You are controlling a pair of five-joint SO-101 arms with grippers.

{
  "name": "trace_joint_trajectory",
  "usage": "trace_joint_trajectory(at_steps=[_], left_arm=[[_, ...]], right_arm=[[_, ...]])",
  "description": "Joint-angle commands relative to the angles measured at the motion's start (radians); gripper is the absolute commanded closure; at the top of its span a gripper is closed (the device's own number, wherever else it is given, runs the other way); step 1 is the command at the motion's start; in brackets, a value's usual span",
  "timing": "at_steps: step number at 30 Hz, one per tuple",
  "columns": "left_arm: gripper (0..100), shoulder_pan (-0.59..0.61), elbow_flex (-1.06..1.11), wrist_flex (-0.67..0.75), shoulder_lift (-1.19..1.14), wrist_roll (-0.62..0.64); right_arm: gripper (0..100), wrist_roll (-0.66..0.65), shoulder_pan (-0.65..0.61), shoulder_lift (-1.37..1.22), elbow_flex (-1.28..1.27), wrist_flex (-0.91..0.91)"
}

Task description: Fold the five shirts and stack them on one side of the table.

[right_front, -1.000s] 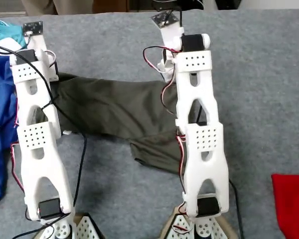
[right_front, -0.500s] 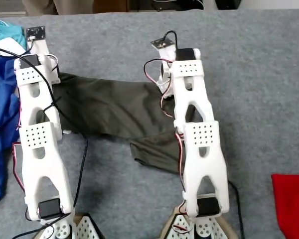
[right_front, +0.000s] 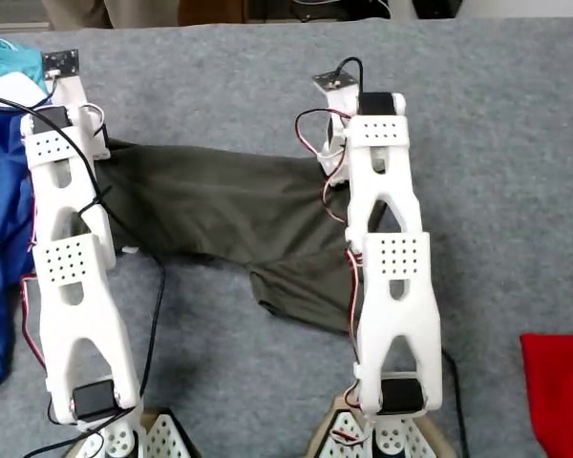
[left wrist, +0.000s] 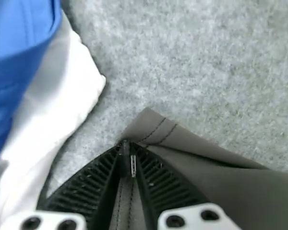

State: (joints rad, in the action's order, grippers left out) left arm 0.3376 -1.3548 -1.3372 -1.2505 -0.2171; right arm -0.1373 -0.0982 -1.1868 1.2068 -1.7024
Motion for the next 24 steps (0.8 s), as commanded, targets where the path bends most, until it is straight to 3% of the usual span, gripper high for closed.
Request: trace_joint_trajectory(at_steps=[1,10,15,17,24], left_arm=[[98,0.02,-0.104,0.008,0.015,-0.008],[98,0.018,-0.23,-0.012,0.016,-0.006],[98,-0.028,-0.299,-0.287,0.117,-0.008],[98,-0.055,-0.302,-0.422,0.15,-0.035],[98,-0.018,-0.129,-0.428,0.176,-0.017]], right_arm=[[99.2,-0.029,0.019,0.007,0.041,0.002],[99.1,-0.035,0.007,0.007,0.234,-0.083],[98.9,-0.081,-0.038,0.051,0.328,-0.086],[98.9,-0.089,-0.059,0.12,0.289,-0.087],[99.1,-0.083,-0.127,0.472,-0.122,-0.086]])
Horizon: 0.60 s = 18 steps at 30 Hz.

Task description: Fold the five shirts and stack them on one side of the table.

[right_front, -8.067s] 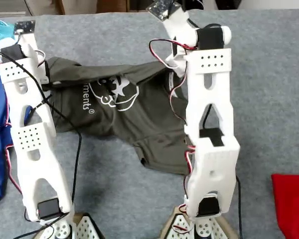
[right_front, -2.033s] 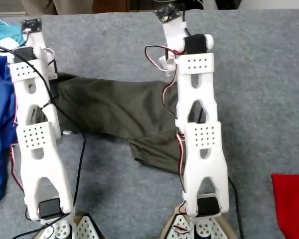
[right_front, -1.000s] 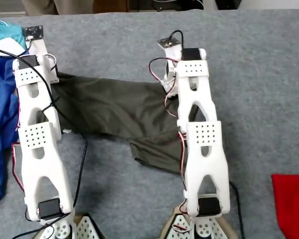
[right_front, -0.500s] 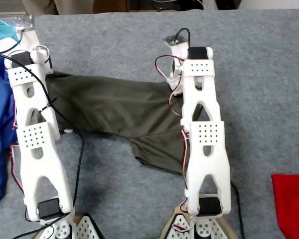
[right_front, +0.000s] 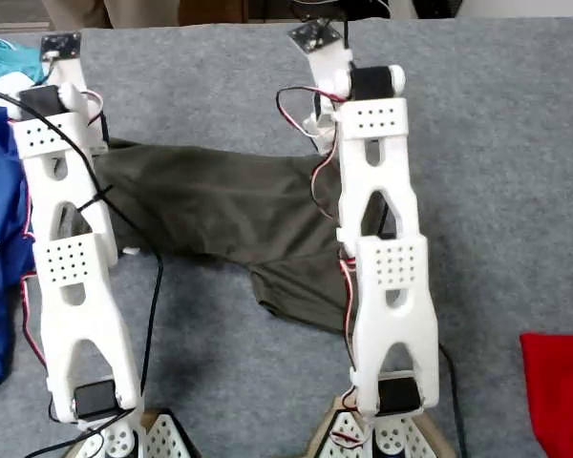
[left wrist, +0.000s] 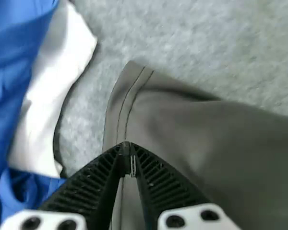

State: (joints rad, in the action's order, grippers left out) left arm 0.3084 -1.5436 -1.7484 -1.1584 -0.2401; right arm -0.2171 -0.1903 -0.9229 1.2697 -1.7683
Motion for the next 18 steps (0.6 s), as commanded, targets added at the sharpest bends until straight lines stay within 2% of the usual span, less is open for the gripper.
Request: trace_joint_trajectory(at_steps=[1,5,11,18], left_arm=[[98,0.012,0.112,-0.017,0.096,0.006],[98,0.005,0.339,-0.017,0.203,0.005],[98,-0.031,0.746,-0.005,0.432,0.008],[98,-0.034,1.046,0.252,0.512,0.003]], right_arm=[[99.1,-0.003,-0.044,0.259,-0.277,-0.02],[99.1,0.02,-0.041,0.444,-0.631,0.051],[99.1,0.017,-0.044,0.699,-1.141,0.321],[99.1,0.003,-0.031,0.794,-1.595,0.795]])
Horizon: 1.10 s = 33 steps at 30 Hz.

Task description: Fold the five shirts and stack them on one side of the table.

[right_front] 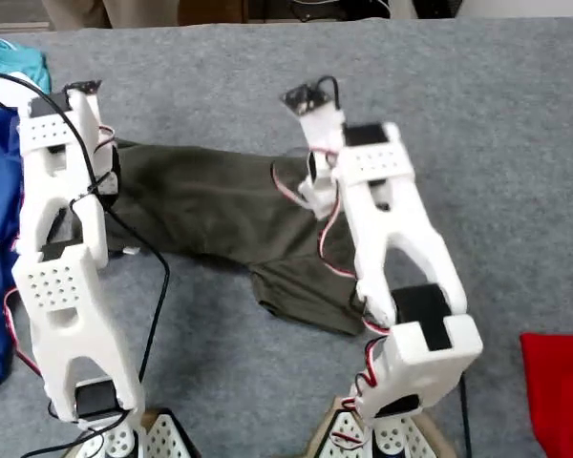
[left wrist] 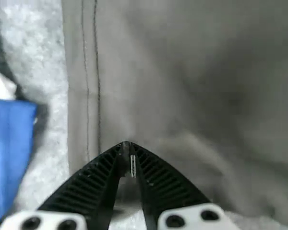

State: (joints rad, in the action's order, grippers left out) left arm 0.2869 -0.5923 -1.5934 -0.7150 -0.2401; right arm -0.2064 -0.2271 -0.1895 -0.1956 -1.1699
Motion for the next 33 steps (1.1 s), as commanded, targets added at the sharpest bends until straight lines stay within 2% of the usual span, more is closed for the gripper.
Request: trace_joint_trajectory(at_steps=[1,4,6,11,17,22,29,33], left_arm=[[98,-0.012,0.135,0.144,0.065,0.003],[98,-0.006,0.204,0.265,0.036,0.003],[98,0.002,0.206,0.275,0.015,0.002],[98,0.028,0.193,0.245,-0.005,-0.017],[98,0.084,0.086,0.173,-0.012,-0.176],[98,0.137,-0.04,0.109,-0.013,-0.322],[98,0.138,-0.121,0.061,-0.013,-0.364],[98,0.11,-0.192,0.026,-0.004,-0.299]], right_arm=[[99.1,-0.005,0.016,0.045,-0.154,0.245],[99.0,0.0,0.041,-0.036,-0.153,0.315],[99.1,0.0,0.047,-0.096,-0.107,0.308],[99.2,-0.008,0.056,-0.217,0.079,0.112],[99.2,-0.043,0.191,-0.41,0.298,-0.184],[99.3,-0.068,0.237,-0.533,0.489,-0.302],[99.2,-0.161,0.194,-0.49,0.613,-0.365],[99.0,-0.23,0.119,-0.352,0.611,-0.371]])
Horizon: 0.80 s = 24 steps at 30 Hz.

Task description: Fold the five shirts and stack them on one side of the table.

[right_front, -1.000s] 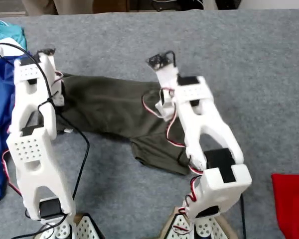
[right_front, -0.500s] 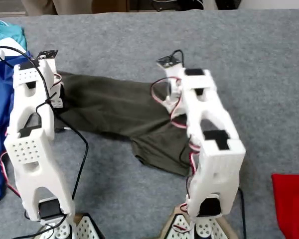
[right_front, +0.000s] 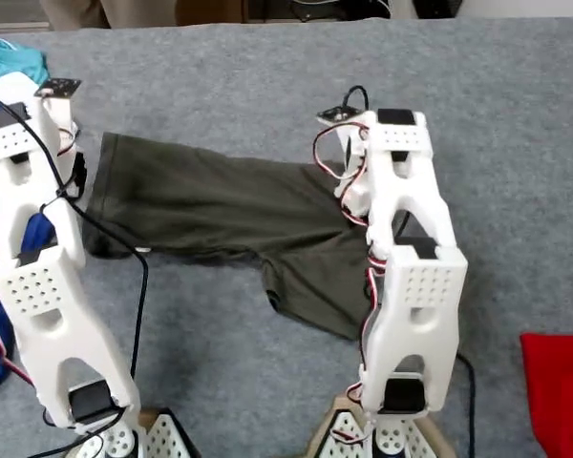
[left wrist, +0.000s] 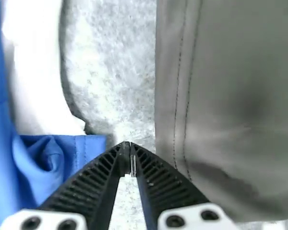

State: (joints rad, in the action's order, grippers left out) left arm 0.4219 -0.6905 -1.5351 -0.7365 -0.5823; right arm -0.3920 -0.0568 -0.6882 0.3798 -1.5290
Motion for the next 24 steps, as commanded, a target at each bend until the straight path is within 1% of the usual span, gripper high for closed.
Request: trace_joint_trajectory(at_steps=[1,4,6,9,12,14,16,20,24], left_arm=[[98,-0.038,-0.127,-0.055,0.018,0.052],[98,-0.061,-0.245,-0.155,0.012,0.061],[98,-0.08,-0.304,-0.207,0.01,0.061],[98,-0.089,-0.336,-0.224,0.019,0.061],[98,-0.092,-0.328,-0.226,0.053,0.061],[98,-0.094,-0.267,-0.226,0.117,0.063],[98,-0.095,-0.161,-0.226,0.209,0.078],[98,-0.094,0.13,-0.224,0.443,0.083],[98,-0.074,0.394,-0.209,0.677,0.083]], right_arm=[[99.0,-0.057,-0.068,0.182,0.036,-0.014],[98.1,-0.115,-0.122,0.285,0.021,-0.028],[93.7,-0.15,-0.162,0.36,-0.013,-0.034],[87.0,-0.21,-0.22,0.492,-0.107,-0.044],[86.1,-0.264,-0.268,0.662,-0.283,-0.028],[86.0,-0.296,-0.283,0.797,-0.444,0.023],[86.0,-0.327,-0.295,0.941,-0.631,0.094],[86.0,-0.364,-0.337,1.21,-0.989,0.209],[85.8,-0.39,-0.377,1.371,-1.222,0.273]])
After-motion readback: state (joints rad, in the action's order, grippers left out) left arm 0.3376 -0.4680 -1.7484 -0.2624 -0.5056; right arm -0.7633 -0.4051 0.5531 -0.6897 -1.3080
